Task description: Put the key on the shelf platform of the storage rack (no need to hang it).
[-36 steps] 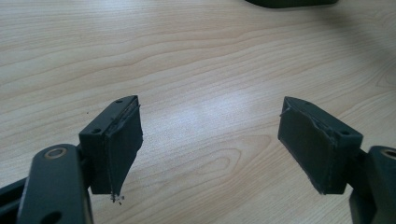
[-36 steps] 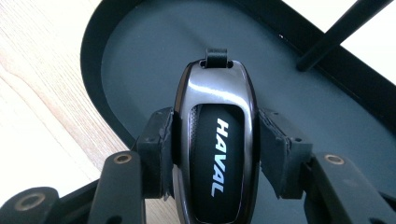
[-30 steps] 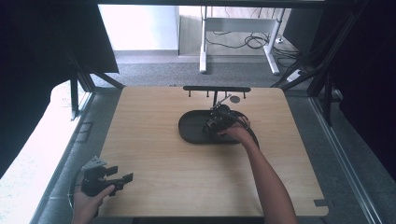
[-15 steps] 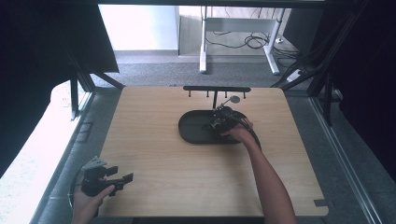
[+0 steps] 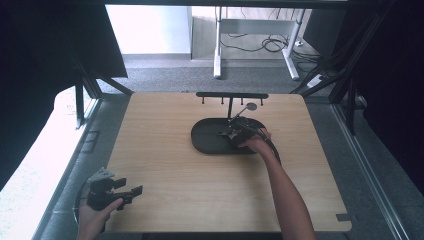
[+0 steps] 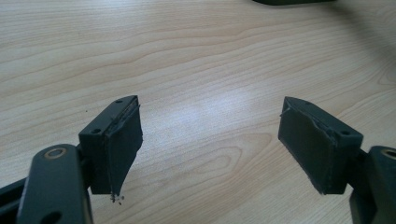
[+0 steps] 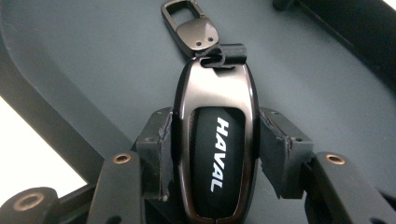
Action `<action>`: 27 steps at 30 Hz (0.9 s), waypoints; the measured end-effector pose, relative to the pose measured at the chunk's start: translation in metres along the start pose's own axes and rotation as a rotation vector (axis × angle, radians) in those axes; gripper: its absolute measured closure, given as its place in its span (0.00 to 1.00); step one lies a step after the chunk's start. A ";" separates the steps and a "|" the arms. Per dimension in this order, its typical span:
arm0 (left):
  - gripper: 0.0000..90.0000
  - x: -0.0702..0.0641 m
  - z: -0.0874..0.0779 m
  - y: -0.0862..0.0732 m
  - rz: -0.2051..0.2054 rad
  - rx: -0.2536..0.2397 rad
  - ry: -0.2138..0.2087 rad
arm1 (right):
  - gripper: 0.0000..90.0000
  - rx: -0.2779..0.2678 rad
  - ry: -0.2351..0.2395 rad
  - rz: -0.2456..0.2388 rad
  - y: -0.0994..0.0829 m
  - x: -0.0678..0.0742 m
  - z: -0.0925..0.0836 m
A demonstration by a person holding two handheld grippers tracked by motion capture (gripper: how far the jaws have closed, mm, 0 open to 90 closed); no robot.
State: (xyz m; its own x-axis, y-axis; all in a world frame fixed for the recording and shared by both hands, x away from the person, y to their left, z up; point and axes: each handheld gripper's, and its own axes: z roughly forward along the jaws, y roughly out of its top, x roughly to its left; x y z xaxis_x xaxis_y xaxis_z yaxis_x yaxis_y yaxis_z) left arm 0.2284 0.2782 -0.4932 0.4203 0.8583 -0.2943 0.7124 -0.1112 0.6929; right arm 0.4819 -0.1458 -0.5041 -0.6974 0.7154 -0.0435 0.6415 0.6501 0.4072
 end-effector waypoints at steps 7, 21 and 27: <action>0.24 0.000 0.000 0.000 0.002 0.002 -0.001 | 0.54 0.013 -0.013 -0.008 0.001 0.001 0.004; 0.24 0.000 0.001 0.000 0.004 0.004 0.000 | 0.42 -0.072 -0.045 0.022 0.001 0.012 -0.015; 0.24 -0.002 0.002 0.000 0.006 0.007 0.001 | 0.40 -0.148 -0.044 -0.012 -0.006 0.024 -0.039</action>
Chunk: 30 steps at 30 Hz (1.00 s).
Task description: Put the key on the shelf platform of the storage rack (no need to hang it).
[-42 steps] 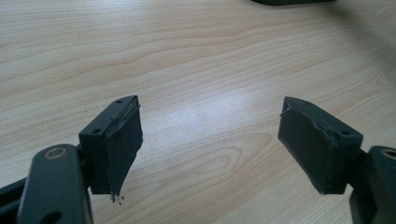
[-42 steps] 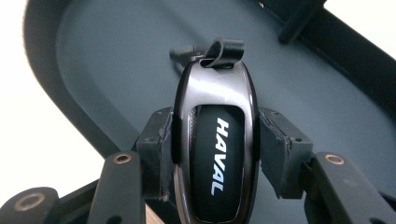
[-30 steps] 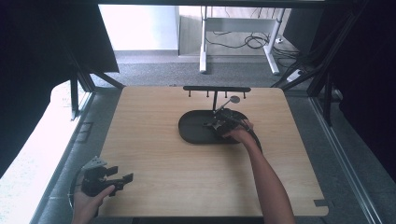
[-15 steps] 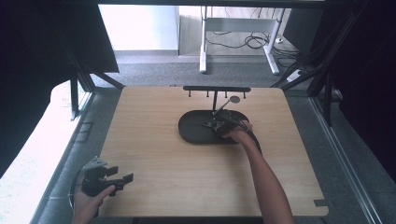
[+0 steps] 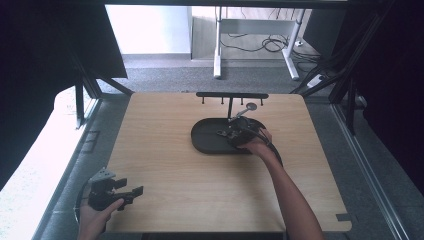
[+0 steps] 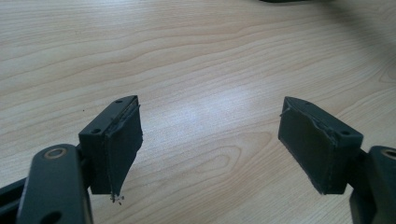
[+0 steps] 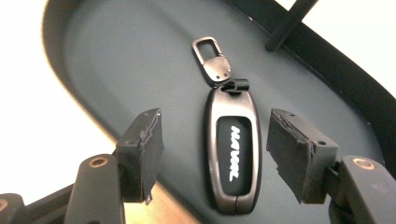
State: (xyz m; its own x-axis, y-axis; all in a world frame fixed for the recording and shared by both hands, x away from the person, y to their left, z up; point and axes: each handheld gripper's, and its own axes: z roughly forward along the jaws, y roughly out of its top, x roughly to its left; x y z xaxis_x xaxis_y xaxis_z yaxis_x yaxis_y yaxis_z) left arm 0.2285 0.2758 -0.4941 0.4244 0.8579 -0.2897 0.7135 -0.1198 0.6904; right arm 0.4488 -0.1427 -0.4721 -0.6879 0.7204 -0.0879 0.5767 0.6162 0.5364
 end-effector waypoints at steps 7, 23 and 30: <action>0.24 -0.001 0.000 0.000 0.004 0.001 0.001 | 0.40 -0.045 0.027 -0.015 -0.015 0.008 -0.020; 0.24 -0.003 0.000 0.001 0.002 0.000 0.006 | 0.40 -0.149 0.095 0.043 -0.091 0.025 -0.057; 0.24 -0.005 0.002 0.000 0.006 0.008 0.010 | 0.44 -0.187 0.106 0.074 -0.126 0.030 -0.064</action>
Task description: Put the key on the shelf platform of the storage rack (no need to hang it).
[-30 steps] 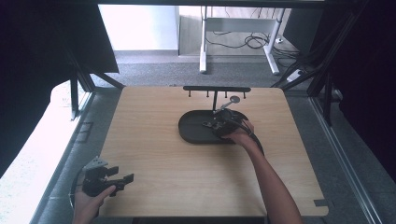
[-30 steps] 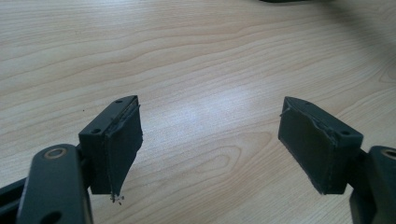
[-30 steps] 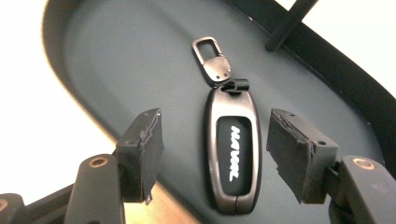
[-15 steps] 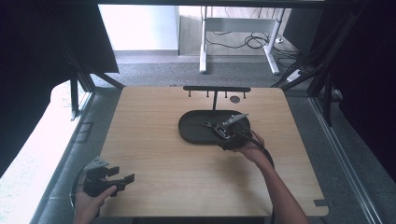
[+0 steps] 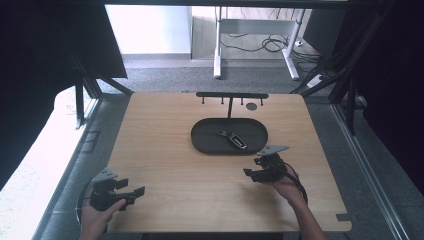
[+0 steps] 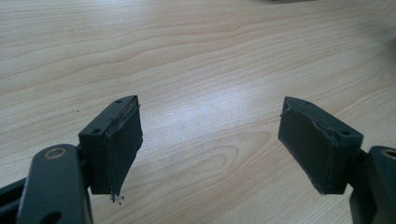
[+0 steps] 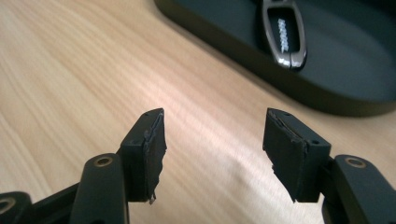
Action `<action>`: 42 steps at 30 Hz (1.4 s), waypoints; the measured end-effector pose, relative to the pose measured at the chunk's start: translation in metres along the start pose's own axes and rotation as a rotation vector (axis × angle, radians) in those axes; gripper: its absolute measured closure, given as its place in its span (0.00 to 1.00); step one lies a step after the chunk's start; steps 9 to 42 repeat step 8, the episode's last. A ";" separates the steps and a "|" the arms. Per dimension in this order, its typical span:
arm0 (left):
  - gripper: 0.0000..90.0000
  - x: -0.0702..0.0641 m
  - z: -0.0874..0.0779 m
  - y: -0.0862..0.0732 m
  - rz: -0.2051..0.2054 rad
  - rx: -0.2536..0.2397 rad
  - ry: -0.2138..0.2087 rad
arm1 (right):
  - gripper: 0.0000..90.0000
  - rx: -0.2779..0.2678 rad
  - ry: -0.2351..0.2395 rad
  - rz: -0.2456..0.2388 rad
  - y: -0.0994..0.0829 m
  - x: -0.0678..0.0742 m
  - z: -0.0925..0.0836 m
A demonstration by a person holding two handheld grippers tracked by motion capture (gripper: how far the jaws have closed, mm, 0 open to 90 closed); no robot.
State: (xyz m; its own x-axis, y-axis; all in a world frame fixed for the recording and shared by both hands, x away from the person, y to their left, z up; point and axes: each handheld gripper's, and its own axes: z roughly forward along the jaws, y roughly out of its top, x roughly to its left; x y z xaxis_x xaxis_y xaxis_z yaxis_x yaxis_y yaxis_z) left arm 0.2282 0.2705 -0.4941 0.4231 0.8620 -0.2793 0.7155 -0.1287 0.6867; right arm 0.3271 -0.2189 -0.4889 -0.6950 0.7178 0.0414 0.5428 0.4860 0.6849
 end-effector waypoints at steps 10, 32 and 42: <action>0.24 0.001 0.000 0.000 0.001 0.002 0.008 | 0.43 -0.019 -0.003 0.012 -0.009 -0.001 -0.004; 0.24 0.001 0.000 0.000 0.001 0.002 0.008 | 0.43 -0.019 -0.003 0.012 -0.009 -0.001 -0.004; 0.24 0.001 0.000 0.000 0.001 0.002 0.008 | 0.43 -0.019 -0.003 0.012 -0.009 -0.001 -0.004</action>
